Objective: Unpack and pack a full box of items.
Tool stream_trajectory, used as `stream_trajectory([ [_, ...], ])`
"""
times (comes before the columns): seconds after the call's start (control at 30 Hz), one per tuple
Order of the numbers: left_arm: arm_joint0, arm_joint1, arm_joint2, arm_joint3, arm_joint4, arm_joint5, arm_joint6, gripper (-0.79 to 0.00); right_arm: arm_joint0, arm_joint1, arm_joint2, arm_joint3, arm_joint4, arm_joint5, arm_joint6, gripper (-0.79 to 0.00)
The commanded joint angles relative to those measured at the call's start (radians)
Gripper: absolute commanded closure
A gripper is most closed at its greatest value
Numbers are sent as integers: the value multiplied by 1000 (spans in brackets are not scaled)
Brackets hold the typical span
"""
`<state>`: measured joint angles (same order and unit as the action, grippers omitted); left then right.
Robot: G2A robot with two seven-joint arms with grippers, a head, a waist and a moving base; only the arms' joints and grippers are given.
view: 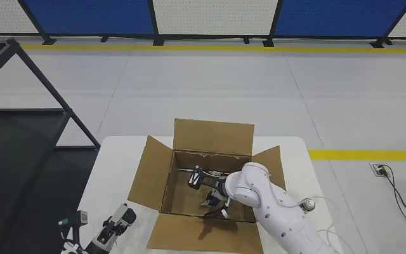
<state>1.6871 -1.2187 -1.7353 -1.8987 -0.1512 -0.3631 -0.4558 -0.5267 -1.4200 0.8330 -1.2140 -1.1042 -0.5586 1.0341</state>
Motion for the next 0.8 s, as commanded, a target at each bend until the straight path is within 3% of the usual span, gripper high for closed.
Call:
stream_trajectory([
  [0.0,-12,-1,16,5,16,-5,9,-785,2,0,-2,3,1,-1,1,-785],
  [0.3,-104,-3,97,43,82,17,30,-785,11,-4,-16,26,4,-5,-8,-785],
  [0.43,-131,-10,127,64,121,5,142,-785,10,-3,-14,38,9,-8,-18,-785],
  [0.5,-135,-15,148,72,150,-9,208,-668,9,-2,-12,43,11,-10,-21,-785],
  [0.53,-135,-15,148,72,150,-9,208,-665,9,-1,-10,45,11,-11,-22,-785],
  [0.57,-135,-15,148,72,150,-9,208,-671,8,-1,-10,45,12,-12,-22,-785],
  [0.6,-135,-15,148,72,150,-9,208,-757,8,-1,-9,46,11,-11,-23,-785],
  [0.63,-135,-15,148,72,150,-9,208,-785,8,0,-8,46,11,-11,-23,-785],
  [0.7,-135,-15,148,72,150,-9,208,-785,8,1,-8,47,12,-14,-23,-785],
  [0.73,-135,-15,148,72,150,-9,208,-646,9,1,-6,49,15,-15,-23,-785],
  [0.77,-135,-15,148,72,150,-9,208,-428,10,1,-6,49,16,-16,-22,-785],
])
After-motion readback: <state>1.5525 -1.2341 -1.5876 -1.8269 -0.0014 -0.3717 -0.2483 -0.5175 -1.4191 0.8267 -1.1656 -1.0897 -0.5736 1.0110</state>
